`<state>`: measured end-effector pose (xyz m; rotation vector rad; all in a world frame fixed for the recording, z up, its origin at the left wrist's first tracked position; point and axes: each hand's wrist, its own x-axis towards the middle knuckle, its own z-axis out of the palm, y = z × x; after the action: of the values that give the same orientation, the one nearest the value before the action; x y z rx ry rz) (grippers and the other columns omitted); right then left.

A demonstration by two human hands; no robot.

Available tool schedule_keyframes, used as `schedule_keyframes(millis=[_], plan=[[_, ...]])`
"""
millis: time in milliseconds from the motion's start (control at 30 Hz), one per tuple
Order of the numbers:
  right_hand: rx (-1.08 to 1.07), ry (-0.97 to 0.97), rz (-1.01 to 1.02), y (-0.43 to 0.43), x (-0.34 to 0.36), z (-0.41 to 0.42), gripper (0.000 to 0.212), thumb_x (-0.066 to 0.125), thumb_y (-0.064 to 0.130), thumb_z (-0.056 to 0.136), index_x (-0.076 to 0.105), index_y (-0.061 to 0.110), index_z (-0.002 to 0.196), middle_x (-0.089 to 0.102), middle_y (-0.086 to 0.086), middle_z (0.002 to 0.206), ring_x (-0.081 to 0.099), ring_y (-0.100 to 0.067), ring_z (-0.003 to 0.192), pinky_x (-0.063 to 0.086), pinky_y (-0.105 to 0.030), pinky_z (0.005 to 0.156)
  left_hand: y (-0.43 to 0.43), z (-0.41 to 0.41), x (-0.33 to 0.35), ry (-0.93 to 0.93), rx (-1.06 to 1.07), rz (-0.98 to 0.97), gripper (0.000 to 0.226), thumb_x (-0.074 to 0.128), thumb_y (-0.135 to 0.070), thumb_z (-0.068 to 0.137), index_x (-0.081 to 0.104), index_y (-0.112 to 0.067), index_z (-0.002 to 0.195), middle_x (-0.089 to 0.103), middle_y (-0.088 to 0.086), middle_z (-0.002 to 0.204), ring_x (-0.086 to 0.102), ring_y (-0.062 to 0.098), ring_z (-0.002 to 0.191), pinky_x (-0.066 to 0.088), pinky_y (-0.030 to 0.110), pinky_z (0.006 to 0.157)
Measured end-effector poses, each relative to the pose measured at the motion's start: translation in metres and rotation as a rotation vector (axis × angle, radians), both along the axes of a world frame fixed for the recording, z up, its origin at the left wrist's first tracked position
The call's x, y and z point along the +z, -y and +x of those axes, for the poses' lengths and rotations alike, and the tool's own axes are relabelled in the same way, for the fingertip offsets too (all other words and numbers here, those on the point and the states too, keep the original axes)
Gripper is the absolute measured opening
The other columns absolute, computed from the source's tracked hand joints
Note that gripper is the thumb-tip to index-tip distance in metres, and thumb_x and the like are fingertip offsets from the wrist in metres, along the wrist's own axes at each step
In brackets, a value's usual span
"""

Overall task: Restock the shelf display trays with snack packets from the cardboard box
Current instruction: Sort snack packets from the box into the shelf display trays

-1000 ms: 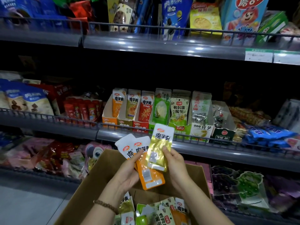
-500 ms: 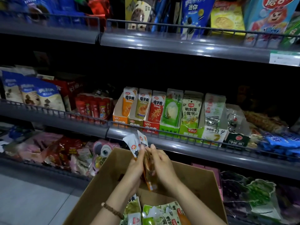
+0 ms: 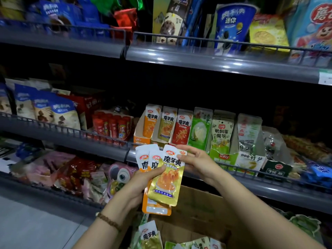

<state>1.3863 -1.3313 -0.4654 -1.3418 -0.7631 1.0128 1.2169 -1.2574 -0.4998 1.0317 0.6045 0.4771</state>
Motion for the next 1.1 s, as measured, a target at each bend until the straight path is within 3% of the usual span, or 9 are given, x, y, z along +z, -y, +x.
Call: schedule_keyframes(millis=[133, 233, 367, 467, 600, 700, 867, 933, 1100], plan=[[0.066, -0.149, -0.055, -0.018, 0.016, 0.014, 0.037, 0.060, -0.005, 0.084, 0.060, 0.007, 0.119, 0.068, -0.016, 0.109, 0.069, -0.021, 0.086, 0.059, -0.029, 0.072, -0.022, 0.004, 0.014, 0.033, 0.005, 0.053, 0.020, 0.068, -0.012, 0.081, 0.064, -0.007, 0.100, 0.074, 0.012, 0.086, 0.071, 0.022, 0.068, 0.059, 0.033, 0.064], [0.110, -0.035, -0.126, -0.029, 0.035, 0.026, 0.037, 0.061, -0.005, 0.083, 0.061, 0.008, 0.118, 0.069, -0.016, 0.107, 0.071, -0.019, 0.081, 0.058, -0.022, 0.059, -0.045, 0.012, 0.022, 0.031, 0.057, 0.056, 0.011, 0.067, -0.013, 0.083, 0.065, -0.009, 0.093, 0.074, 0.010, 0.081, 0.071, 0.022, 0.065, 0.058, 0.036, 0.066], [-0.107, 0.079, 0.031, -0.056, 0.064, 0.048, 0.033, 0.059, -0.006, 0.086, 0.058, 0.007, 0.116, 0.066, -0.011, 0.101, 0.069, -0.007, 0.060, 0.053, -0.015, 0.048, -0.087, 0.017, 0.030, -0.037, 0.114, 0.069, 0.011, 0.064, -0.016, 0.086, 0.064, -0.010, 0.095, 0.074, 0.011, 0.078, 0.070, 0.025, 0.066, 0.056, 0.041, 0.072], [-0.251, 0.175, 0.159, -0.092, 0.077, 0.073, 0.034, 0.057, -0.007, 0.087, 0.054, 0.000, 0.121, 0.063, -0.014, 0.106, 0.067, -0.003, 0.058, 0.054, -0.016, 0.052, -0.115, 0.022, 0.036, -0.021, 0.121, 0.062, 0.029, 0.063, -0.011, 0.083, 0.061, -0.003, 0.112, 0.072, 0.019, 0.094, 0.069, 0.032, 0.085, 0.055, 0.046, 0.083], [-0.365, 0.171, 0.167, -0.134, 0.086, 0.101, 0.032, 0.061, -0.006, 0.086, 0.056, 0.002, 0.116, 0.061, -0.015, 0.108, 0.064, -0.011, 0.064, 0.054, -0.016, 0.050, -0.139, 0.032, 0.041, -0.017, 0.127, 0.045, 0.009, 0.049, -0.003, 0.092, 0.057, -0.001, 0.095, 0.071, 0.015, 0.065, 0.069, 0.023, 0.053, 0.056, 0.030, 0.047], [-0.406, 0.198, 0.142, -0.167, 0.079, 0.118, 0.037, 0.060, -0.007, 0.085, 0.057, 0.006, 0.120, 0.060, -0.011, 0.109, 0.058, -0.012, 0.072, 0.052, -0.014, 0.051, -0.157, 0.042, 0.036, -0.012, 0.091, 0.072, 0.027, 0.053, -0.009, 0.091, 0.058, -0.001, 0.117, 0.072, 0.020, 0.097, 0.071, 0.031, 0.084, 0.057, 0.046, 0.080], [-0.402, 0.885, -0.059, -0.212, 0.061, 0.134, 0.036, 0.060, 0.005, 0.088, 0.056, 0.004, 0.124, 0.059, -0.014, 0.121, 0.057, -0.027, 0.109, 0.046, -0.022, 0.075, -0.173, 0.060, 0.028, -0.045, 0.115, 0.114, 0.025, 0.062, -0.016, 0.088, 0.061, -0.009, 0.112, 0.072, 0.015, 0.095, 0.067, 0.033, 0.090, 0.051, 0.050, 0.088], [-0.336, 1.104, -0.075, -0.218, 0.052, 0.134, 0.031, 0.062, 0.009, 0.087, 0.059, 0.011, 0.118, 0.062, -0.013, 0.116, 0.060, -0.030, 0.105, 0.048, -0.032, 0.081, -0.174, 0.064, 0.026, -0.050, 0.110, 0.125, 0.023, 0.064, -0.018, 0.088, 0.062, -0.012, 0.109, 0.073, 0.014, 0.093, 0.068, 0.033, 0.090, 0.052, 0.050, 0.087], [-0.229, 1.409, -0.265, -0.221, 0.027, 0.131, 0.034, 0.056, 0.022, 0.091, 0.053, 0.024, 0.125, 0.064, -0.007, 0.114, 0.061, -0.026, 0.103, 0.043, -0.028, 0.076, -0.171, 0.068, 0.020, -0.079, 0.091, 0.234, 0.024, 0.068, -0.022, 0.084, 0.064, -0.013, 0.105, 0.074, 0.009, 0.091, 0.071, 0.025, 0.083, 0.056, 0.041, 0.079]])
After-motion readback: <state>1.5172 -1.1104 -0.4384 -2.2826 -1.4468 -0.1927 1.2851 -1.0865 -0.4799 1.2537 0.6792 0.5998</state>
